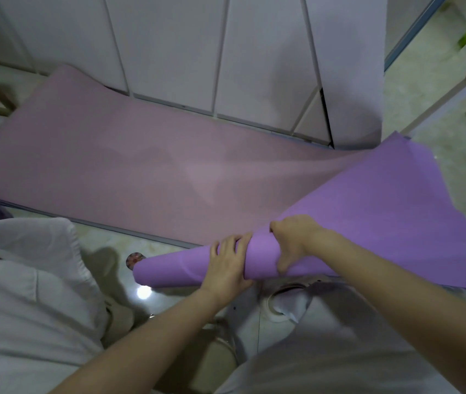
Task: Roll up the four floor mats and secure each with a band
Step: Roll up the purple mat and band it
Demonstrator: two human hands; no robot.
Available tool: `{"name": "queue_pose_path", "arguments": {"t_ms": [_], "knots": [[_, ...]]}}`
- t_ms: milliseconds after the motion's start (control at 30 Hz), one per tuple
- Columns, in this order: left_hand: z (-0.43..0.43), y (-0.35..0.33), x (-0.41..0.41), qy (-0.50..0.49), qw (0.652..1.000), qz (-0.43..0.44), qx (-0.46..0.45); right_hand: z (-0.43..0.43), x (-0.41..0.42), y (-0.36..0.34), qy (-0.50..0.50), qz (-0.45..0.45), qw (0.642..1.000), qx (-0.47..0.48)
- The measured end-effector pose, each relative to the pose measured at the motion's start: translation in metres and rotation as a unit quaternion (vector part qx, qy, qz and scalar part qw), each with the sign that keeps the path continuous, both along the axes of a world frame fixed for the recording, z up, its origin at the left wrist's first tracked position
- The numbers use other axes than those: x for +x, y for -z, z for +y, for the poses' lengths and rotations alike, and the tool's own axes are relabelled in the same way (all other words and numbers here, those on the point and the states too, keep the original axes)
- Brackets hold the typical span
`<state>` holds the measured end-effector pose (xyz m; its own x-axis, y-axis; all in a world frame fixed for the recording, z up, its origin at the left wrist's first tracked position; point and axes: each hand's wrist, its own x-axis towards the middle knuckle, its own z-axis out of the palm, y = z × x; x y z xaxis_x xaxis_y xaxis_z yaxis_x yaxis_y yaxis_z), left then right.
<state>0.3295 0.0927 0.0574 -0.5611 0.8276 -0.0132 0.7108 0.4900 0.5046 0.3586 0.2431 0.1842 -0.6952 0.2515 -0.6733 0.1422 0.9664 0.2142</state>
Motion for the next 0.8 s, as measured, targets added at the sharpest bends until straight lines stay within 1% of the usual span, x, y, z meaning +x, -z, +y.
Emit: {"name": "queue_pose_path", "arguments": {"t_ms": [67, 167, 233, 333, 400, 500, 567, 600, 633, 667, 733, 800], "knots": [[-0.001, 0.004, 0.007, -0.018, 0.999, 0.016, 0.026, 0.005, -0.005, -0.001, 0.031, -0.039, 0.999, -0.019], [0.000, 0.005, 0.006, 0.004, 1.000, -0.012, 0.020, 0.007, -0.005, 0.001, 0.047, -0.072, 0.996, -0.034], [0.003, 0.002, -0.005, 0.020, 0.999, -0.030, -0.003, 0.006, -0.002, 0.002, 0.043, -0.060, 0.997, -0.029], [0.005, -0.003, -0.022, 0.047, 0.997, -0.051, -0.040, -0.003, 0.002, 0.001, 0.003, 0.005, 1.000, -0.024], [0.006, -0.009, -0.031, 0.055, 0.994, -0.071, -0.054, -0.007, 0.005, -0.001, -0.057, 0.035, 0.997, 0.028], [0.015, -0.019, -0.040, 0.079, 0.989, -0.094, -0.078, -0.016, 0.011, -0.001, -0.124, 0.046, 0.986, 0.100], [0.023, -0.027, -0.046, 0.107, 0.984, -0.100, -0.104, -0.021, 0.015, -0.003, -0.124, 0.077, 0.979, 0.142], [0.028, -0.031, -0.049, 0.123, 0.981, -0.101, -0.115, -0.022, 0.015, -0.007, -0.118, 0.110, 0.975, 0.156], [0.031, -0.035, -0.051, 0.138, 0.977, -0.102, -0.124, -0.020, 0.016, -0.009, -0.113, 0.113, 0.974, 0.158], [0.035, -0.038, -0.053, 0.152, 0.974, -0.106, -0.133, -0.018, 0.018, -0.008, -0.099, 0.091, 0.980, 0.145], [0.040, -0.043, -0.053, 0.172, 0.966, -0.117, -0.152, -0.010, 0.025, -0.001, -0.104, 0.056, 0.986, 0.121], [0.041, -0.042, -0.049, 0.178, 0.962, -0.134, -0.159, -0.003, 0.025, -0.002, -0.091, 0.049, 0.989, 0.110]]}}
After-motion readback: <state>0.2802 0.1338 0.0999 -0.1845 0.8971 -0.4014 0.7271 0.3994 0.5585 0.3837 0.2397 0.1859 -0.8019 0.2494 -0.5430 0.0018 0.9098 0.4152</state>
